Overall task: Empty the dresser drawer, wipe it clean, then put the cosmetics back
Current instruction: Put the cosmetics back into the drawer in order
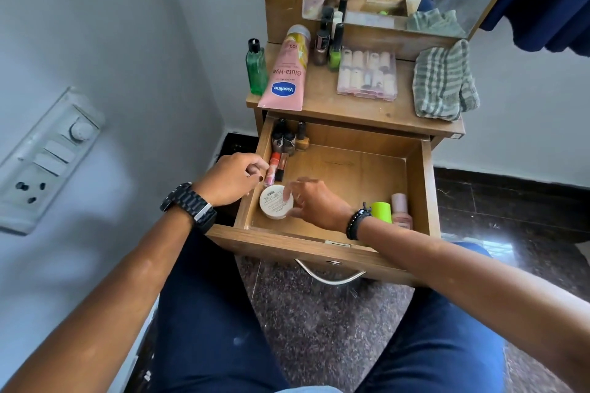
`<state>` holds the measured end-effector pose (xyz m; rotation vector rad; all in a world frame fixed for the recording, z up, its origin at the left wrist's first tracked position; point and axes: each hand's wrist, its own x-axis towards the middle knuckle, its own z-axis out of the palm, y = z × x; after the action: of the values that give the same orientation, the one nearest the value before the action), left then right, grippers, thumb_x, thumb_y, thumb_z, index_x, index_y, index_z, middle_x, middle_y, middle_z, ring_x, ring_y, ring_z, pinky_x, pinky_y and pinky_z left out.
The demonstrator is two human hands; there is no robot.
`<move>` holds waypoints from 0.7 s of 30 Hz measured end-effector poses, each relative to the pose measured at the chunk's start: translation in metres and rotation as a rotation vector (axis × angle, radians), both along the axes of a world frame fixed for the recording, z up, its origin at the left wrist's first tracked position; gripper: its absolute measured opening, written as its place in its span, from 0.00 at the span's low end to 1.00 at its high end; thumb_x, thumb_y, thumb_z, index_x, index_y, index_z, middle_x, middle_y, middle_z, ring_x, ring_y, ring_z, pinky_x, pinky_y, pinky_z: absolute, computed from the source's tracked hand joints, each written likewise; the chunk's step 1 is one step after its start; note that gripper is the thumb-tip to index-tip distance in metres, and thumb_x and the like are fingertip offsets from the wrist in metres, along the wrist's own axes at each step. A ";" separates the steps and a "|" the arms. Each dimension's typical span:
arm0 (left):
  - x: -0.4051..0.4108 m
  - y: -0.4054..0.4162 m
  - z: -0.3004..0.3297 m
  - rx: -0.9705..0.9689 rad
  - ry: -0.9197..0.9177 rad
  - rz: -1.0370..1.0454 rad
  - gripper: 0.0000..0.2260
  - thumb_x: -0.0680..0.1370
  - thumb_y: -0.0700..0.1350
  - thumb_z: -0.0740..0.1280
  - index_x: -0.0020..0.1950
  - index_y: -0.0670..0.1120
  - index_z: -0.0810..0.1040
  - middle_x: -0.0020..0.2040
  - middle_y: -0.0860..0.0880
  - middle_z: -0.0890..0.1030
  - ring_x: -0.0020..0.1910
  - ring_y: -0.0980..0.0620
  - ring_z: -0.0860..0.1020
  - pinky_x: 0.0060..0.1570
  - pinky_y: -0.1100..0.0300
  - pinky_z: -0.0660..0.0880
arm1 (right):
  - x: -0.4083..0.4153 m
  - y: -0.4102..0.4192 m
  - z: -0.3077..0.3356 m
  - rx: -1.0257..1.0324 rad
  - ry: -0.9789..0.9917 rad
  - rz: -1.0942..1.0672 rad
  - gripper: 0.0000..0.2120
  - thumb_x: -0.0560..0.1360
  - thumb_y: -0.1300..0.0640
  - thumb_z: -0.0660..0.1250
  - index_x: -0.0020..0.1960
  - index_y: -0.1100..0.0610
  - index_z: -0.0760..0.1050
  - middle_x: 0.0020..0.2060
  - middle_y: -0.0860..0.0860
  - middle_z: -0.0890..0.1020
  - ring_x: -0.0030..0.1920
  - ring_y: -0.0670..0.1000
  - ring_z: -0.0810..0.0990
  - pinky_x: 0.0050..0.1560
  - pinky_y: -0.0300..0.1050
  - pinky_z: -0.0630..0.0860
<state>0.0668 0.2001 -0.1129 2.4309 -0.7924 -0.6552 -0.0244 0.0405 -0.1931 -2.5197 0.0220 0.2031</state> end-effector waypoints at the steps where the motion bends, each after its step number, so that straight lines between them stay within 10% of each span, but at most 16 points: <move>1: 0.000 0.000 0.000 -0.002 0.006 0.006 0.12 0.79 0.40 0.60 0.61 0.46 0.76 0.47 0.50 0.78 0.44 0.50 0.79 0.48 0.54 0.78 | 0.001 0.001 0.001 -0.005 -0.002 0.003 0.15 0.72 0.57 0.71 0.56 0.58 0.74 0.56 0.54 0.76 0.45 0.46 0.72 0.40 0.34 0.72; 12: 0.000 -0.002 0.006 -0.088 0.032 0.043 0.12 0.78 0.40 0.61 0.60 0.47 0.76 0.48 0.47 0.80 0.42 0.50 0.80 0.46 0.57 0.77 | 0.006 -0.014 0.026 0.137 0.001 -0.044 0.11 0.71 0.59 0.73 0.53 0.58 0.78 0.51 0.51 0.80 0.48 0.50 0.78 0.49 0.44 0.78; 21: 0.018 -0.028 0.024 -0.320 -0.053 0.096 0.10 0.76 0.38 0.65 0.56 0.45 0.77 0.45 0.51 0.77 0.39 0.55 0.75 0.44 0.62 0.75 | 0.035 -0.040 0.089 0.389 -0.224 -0.213 0.07 0.71 0.66 0.72 0.46 0.57 0.78 0.37 0.45 0.80 0.34 0.34 0.78 0.40 0.28 0.74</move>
<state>0.0848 0.1716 -0.0886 2.1856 -0.7334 -0.3948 0.0107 0.0000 -0.1046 -2.1190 0.1456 -0.1486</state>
